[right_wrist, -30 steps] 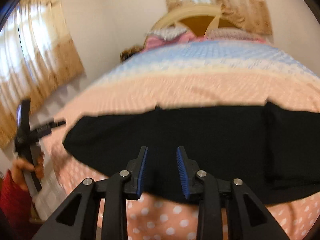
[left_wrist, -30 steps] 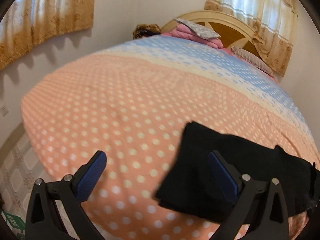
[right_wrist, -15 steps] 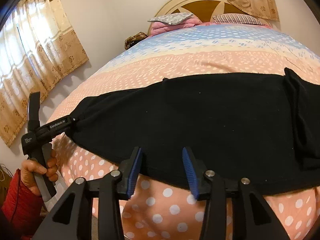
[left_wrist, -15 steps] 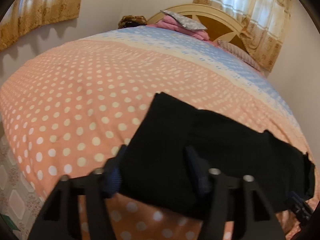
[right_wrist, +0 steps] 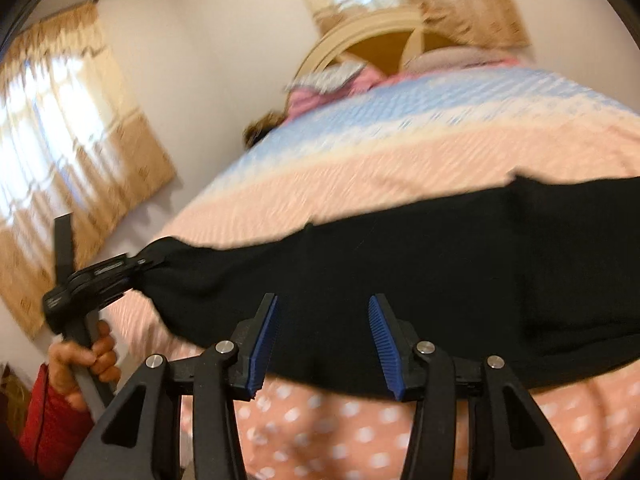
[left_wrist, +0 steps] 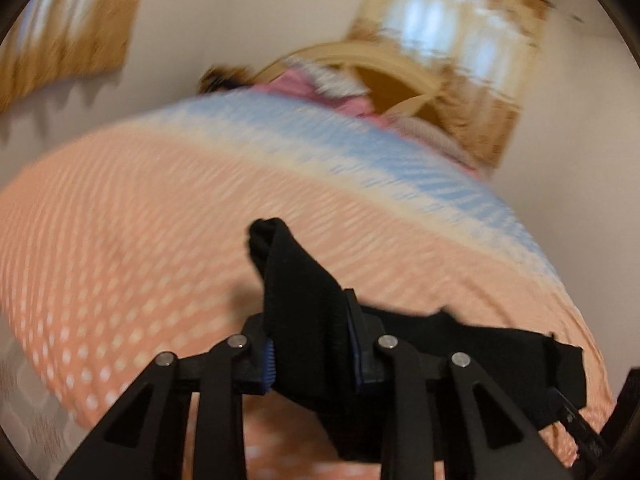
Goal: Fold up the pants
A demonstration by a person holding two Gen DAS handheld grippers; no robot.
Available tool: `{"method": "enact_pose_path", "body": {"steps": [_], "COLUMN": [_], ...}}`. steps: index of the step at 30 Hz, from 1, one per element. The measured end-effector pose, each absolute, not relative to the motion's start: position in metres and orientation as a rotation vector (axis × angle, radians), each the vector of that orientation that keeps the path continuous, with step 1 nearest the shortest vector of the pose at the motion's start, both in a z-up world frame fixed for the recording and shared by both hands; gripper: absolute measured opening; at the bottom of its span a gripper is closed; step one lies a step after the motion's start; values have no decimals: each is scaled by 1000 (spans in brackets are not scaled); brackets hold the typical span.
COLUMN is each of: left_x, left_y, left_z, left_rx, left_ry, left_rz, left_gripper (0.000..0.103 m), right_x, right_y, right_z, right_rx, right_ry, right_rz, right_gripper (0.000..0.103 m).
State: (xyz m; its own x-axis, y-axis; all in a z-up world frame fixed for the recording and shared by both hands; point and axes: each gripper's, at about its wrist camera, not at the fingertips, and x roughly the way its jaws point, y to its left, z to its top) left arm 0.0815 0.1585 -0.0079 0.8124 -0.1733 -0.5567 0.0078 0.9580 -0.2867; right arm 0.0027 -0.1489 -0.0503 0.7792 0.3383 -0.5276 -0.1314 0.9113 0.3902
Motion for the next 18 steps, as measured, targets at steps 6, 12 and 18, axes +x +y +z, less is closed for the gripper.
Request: {"method": "enact_pose_path", "body": {"steps": [6,12,18], "left_x": [67,53,45], "left_y": [57,-40,-73], "left_z": [40,14,-41], "left_rx": [-113,53,156], "left_ry": [483,511,600], "left_rz": [-351,-557,-579], "left_gripper": [29,29,29], "right_x": [-6,-16,-19], "right_y": [-219,-270,-279], "right_z": [-43,-43,-37], "right_rx": [503,627,681], "right_ry": [584,570,547], "right_rz": [121,64,162], "right_gripper": [48,48,49]}}
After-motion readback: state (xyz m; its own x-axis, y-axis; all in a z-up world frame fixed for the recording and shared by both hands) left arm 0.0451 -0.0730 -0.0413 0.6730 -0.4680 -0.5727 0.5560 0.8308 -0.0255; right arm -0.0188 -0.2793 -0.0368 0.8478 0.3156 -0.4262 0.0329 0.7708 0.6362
